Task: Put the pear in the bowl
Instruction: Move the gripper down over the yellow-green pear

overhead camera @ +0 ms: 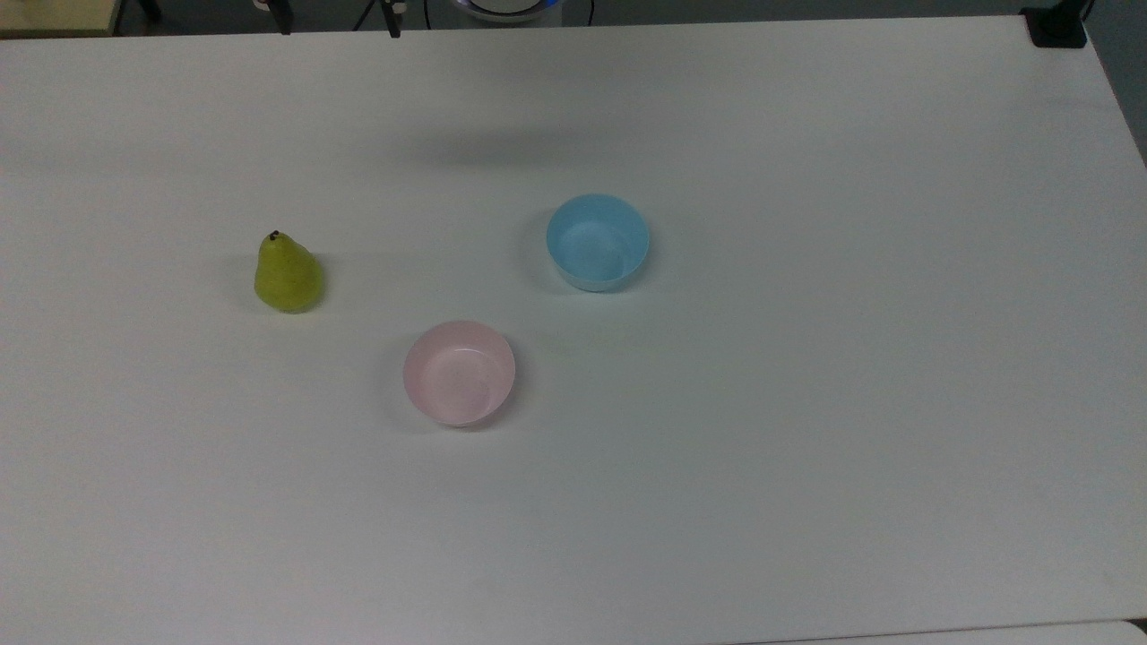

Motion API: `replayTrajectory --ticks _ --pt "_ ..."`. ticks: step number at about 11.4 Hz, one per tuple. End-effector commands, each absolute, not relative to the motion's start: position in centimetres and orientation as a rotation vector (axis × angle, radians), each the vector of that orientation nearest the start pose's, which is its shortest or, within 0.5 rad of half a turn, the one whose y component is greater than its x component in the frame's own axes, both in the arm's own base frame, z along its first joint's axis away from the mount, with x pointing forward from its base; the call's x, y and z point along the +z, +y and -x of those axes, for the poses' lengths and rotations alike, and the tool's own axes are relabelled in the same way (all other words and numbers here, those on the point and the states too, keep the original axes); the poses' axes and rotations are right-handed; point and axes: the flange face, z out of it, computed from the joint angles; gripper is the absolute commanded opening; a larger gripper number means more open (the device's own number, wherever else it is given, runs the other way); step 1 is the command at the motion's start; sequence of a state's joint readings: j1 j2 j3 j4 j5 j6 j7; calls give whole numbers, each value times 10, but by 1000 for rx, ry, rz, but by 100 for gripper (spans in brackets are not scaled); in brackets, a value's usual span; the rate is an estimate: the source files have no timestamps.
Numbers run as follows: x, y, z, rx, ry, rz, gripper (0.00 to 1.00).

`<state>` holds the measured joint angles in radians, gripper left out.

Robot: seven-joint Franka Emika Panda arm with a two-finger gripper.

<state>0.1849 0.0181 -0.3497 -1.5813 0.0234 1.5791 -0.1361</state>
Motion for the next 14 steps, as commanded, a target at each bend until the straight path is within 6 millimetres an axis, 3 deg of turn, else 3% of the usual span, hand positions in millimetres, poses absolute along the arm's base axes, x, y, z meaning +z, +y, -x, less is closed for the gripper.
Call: replayTrajectory --ticks 1,5,6,9,12,14 --pt "613 -116 -560 -28 130 3143 100" --pt "612 -117 -561 -30 140 3141 100" --pt "604 -119 -565 -9 142 3146 100" --pt "585 -145 -586 -116 217 3174 100" --pt "533 -172 -617 -161 179 3227 100" --pt "494 -182 -628 -86 104 3257 100"
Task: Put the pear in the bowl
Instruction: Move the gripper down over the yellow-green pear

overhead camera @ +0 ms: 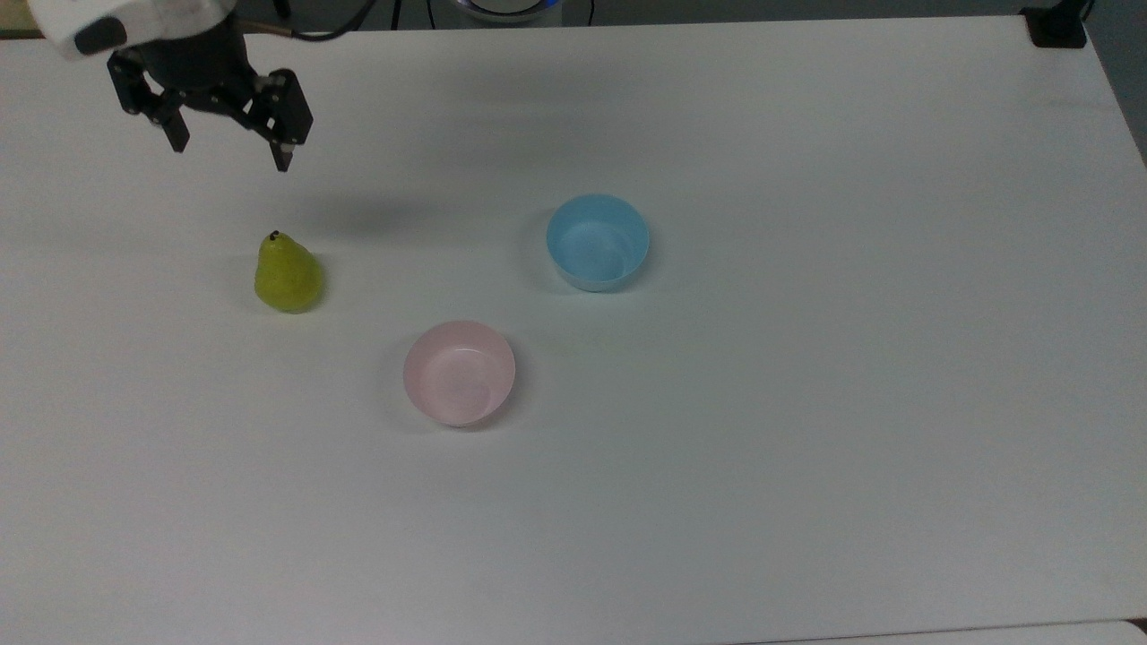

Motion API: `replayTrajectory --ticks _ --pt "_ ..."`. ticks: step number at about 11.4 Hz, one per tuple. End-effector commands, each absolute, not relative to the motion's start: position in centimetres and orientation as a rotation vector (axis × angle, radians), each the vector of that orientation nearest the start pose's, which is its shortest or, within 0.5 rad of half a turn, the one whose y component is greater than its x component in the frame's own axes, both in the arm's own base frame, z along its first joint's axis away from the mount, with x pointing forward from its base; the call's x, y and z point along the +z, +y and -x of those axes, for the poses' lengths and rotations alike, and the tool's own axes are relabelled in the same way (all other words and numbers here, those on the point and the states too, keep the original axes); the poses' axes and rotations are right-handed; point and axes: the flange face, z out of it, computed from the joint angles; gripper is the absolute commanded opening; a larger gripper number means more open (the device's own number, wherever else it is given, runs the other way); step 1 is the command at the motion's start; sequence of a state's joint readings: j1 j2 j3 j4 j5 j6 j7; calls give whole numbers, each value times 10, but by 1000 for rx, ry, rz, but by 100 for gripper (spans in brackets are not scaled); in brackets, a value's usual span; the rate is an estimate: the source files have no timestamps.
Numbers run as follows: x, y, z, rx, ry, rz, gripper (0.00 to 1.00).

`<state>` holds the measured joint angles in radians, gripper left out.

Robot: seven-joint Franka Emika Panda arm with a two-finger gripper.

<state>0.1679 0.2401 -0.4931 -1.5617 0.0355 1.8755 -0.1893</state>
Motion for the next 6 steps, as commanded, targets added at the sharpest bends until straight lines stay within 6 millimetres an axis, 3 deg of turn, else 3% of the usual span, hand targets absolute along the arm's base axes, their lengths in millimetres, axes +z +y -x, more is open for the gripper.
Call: replayTrajectory --ticks 1,3,6 --pt "467 -184 -631 -8 21 3265 100" --pt "425 -183 -639 111 -37 3278 100" --pt "381 -185 -648 147 -102 3307 100"
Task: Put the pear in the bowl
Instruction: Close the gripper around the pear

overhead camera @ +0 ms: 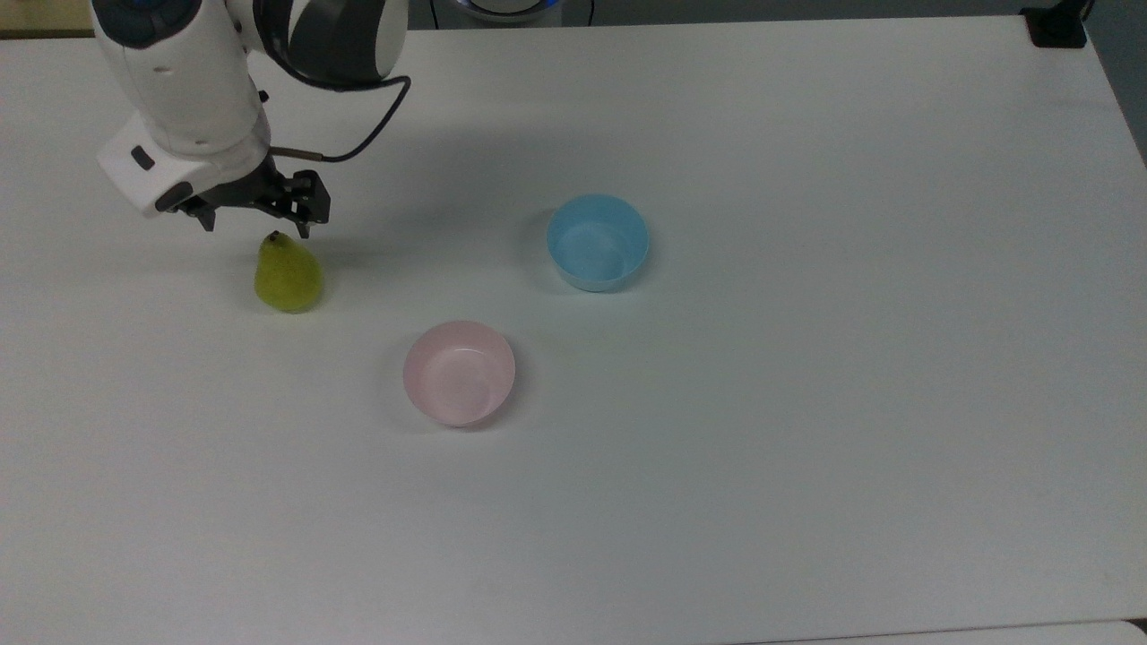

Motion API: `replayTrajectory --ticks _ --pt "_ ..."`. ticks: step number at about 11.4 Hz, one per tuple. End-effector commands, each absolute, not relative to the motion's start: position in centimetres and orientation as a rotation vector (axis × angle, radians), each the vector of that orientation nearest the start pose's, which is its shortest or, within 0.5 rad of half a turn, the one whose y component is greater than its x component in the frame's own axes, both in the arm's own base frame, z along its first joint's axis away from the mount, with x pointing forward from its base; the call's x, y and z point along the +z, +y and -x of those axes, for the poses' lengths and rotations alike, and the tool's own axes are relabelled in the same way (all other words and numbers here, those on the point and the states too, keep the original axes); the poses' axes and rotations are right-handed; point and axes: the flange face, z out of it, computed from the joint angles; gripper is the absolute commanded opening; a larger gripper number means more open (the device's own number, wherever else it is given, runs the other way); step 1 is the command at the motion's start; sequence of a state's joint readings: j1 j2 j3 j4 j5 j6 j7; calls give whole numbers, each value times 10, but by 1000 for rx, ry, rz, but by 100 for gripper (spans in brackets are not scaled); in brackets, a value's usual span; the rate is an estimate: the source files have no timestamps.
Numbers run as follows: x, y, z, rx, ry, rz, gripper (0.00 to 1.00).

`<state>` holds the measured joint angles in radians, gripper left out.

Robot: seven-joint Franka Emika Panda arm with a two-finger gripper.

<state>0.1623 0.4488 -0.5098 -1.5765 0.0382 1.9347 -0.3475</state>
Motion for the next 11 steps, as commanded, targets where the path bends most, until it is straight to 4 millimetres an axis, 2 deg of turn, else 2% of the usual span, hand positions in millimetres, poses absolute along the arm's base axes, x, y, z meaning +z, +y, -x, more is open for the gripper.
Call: replayTrajectory --ticks 1,4,5,6,7,8,9,10,11 --pt "371 -186 -650 164 -112 3316 100" --pt "347 -187 -648 192 -126 3324 100" --pt "344 -187 -648 190 -128 3327 93" --pt "343 -186 -649 186 -134 3328 79" --pt "338 -184 -649 190 -139 3328 60" --pt "340 -181 -650 184 -146 3327 40" --pt "344 -179 -650 187 -145 3322 26" --pt "354 -176 -651 164 -139 3320 18" --pt "367 -175 -648 155 -126 3309 16"
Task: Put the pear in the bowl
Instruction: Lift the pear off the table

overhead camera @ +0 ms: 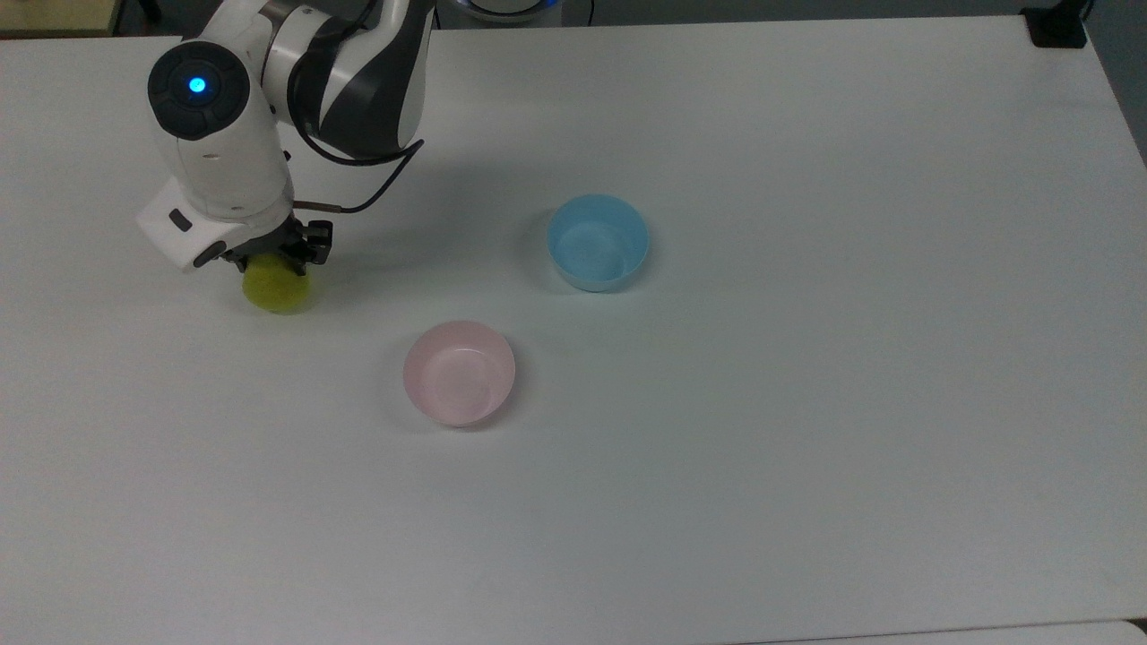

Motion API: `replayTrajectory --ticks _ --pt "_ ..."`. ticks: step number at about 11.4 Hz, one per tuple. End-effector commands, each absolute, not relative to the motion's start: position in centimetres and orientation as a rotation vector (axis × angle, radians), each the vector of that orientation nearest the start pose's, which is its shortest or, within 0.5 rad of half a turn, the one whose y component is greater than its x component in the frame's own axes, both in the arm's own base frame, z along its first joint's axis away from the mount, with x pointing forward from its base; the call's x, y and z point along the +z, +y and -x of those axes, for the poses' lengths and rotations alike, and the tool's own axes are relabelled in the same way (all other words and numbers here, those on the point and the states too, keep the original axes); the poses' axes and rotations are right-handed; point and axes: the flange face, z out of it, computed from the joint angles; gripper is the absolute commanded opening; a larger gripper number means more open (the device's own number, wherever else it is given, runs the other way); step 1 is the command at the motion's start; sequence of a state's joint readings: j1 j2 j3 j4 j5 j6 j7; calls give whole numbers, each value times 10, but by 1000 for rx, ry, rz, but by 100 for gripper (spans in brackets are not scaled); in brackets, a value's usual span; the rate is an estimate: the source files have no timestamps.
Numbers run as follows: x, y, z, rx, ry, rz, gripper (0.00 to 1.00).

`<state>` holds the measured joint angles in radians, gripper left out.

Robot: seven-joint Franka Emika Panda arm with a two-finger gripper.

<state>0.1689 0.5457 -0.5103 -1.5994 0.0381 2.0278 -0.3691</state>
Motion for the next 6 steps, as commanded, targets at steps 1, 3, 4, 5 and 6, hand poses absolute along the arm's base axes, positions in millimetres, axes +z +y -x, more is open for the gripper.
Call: replayTrajectory --ticks 1,3,4,5,6 --pt "385 -174 -645 160 -121 3291 16" --pt "428 -157 -646 112 -122 3271 14" --pt "442 -149 -649 84 -102 3260 14" --pt "456 -131 -657 28 -75 3245 14" --pt "465 -113 -664 -21 -30 3236 15"
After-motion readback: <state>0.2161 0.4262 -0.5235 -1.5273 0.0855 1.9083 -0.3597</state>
